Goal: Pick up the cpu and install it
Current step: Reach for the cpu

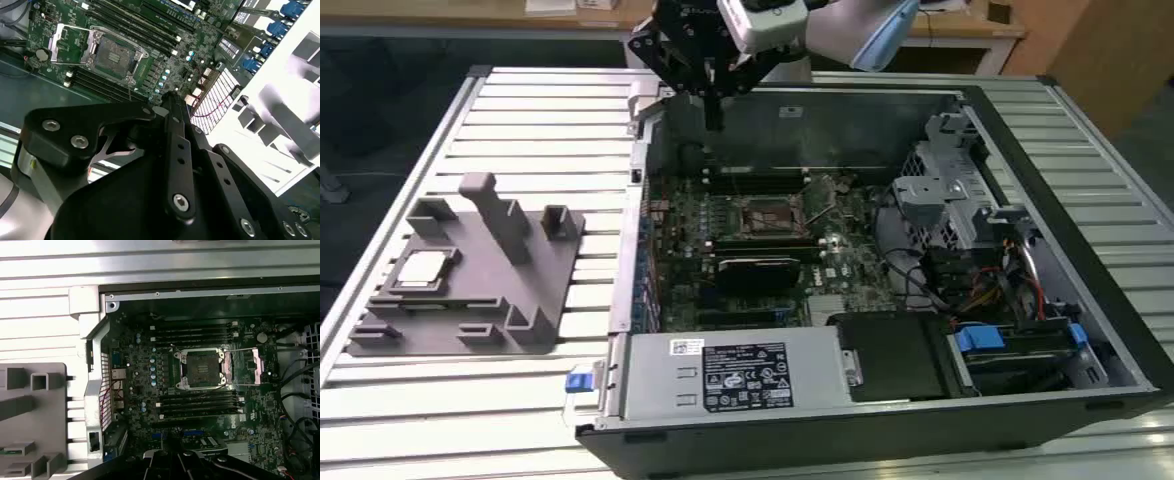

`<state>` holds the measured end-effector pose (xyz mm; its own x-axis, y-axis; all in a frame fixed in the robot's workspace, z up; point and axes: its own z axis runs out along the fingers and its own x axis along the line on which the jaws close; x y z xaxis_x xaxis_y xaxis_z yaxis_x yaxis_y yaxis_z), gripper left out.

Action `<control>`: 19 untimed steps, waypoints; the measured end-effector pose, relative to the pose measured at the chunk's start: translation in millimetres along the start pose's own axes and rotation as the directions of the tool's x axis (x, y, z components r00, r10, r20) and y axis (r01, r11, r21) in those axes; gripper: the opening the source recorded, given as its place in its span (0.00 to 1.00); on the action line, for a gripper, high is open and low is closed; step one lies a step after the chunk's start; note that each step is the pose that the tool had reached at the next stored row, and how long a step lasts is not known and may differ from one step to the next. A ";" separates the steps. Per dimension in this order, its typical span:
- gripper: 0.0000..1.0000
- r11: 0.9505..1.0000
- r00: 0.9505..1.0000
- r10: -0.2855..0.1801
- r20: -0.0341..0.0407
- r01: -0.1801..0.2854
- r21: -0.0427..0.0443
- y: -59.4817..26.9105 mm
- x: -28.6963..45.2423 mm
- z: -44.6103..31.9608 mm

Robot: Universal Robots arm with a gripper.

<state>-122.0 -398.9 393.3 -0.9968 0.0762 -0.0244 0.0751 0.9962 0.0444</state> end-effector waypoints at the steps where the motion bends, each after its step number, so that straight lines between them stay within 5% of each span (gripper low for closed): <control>1: 0.11 1.000 1.000 0.000 0.000 0.000 0.000 0.0 0.0 0.0; 11: 0.11 1.000 1.000 0.000 0.000 0.000 0.000 0.0 0.0 0.0; 19: 0.11 1.000 1.000 0.000 0.001 0.000 0.000 -0.5 7.0 -0.2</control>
<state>-129.0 -398.9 393.3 -0.9968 0.0762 -0.0250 0.0751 0.9962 0.0444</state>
